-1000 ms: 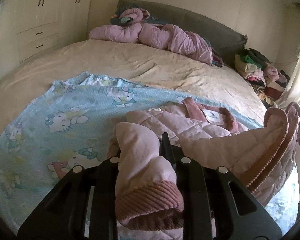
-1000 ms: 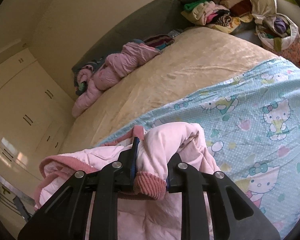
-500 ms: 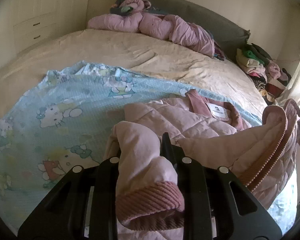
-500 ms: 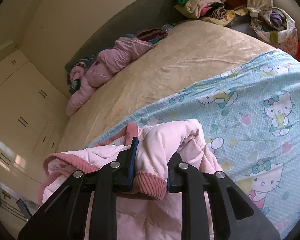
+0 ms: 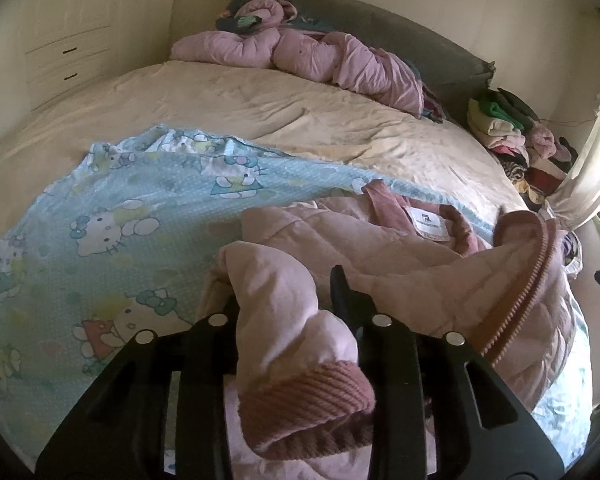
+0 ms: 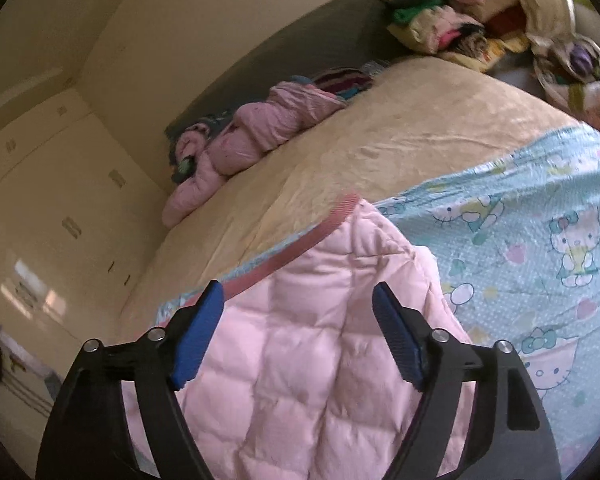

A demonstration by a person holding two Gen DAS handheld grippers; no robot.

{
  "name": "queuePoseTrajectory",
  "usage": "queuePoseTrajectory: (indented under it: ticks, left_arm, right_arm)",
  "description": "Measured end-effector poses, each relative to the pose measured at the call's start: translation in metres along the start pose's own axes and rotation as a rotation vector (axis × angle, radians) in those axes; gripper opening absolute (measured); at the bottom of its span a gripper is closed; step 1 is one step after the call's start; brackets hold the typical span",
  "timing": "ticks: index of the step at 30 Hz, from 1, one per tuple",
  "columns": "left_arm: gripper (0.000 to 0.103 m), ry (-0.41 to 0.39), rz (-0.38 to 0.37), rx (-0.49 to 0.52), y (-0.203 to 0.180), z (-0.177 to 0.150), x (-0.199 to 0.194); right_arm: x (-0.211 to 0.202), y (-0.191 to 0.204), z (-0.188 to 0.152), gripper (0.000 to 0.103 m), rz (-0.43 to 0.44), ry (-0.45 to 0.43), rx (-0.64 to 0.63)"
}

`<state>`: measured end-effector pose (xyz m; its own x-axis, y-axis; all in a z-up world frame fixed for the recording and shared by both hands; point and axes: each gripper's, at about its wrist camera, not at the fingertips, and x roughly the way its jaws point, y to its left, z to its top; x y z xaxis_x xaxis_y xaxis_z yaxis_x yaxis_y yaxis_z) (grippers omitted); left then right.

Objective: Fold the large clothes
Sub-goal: 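Lift the hem with both tools and carry it over toward the collar, then lay the hem down near the collar and open both tools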

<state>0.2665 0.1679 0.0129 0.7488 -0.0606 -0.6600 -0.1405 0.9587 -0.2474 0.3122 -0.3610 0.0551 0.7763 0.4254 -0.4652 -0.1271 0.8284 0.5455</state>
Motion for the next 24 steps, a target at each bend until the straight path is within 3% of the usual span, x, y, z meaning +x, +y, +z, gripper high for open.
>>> queuePoseTrajectory:
  ticks: [3,6,13,16,19,24]
  left_arm:
    - [0.033,-0.005,-0.006,-0.002,-0.002,-0.001,-0.003]
    - [0.052,-0.020,-0.034,-0.008,-0.003,-0.001,-0.009]
    - [0.069,-0.067,-0.045,0.024,-0.013,-0.006,-0.028]
    - [0.072,-0.088,-0.042,0.035,-0.017,-0.007,-0.037]
    - [0.092,-0.128,-0.027,0.040,-0.020,-0.009,-0.049]
    - [0.093,-0.150,-0.030,0.068,-0.027,-0.011,-0.060]
  right_arm:
    - [-0.002,0.009,-0.020,0.081,-0.008,0.022,-0.071]
    - [0.003,0.014,-0.045,0.081,-0.024,0.079,-0.128]
    - [0.003,0.012,-0.092,0.082,-0.049,0.134,-0.165]
    - [-0.001,0.011,-0.104,0.083,-0.061,0.143,-0.173]
    - [-0.007,0.008,-0.112,0.085,-0.066,0.143,-0.163]
    - [-0.020,0.001,-0.114,0.086,-0.072,0.132,-0.147]
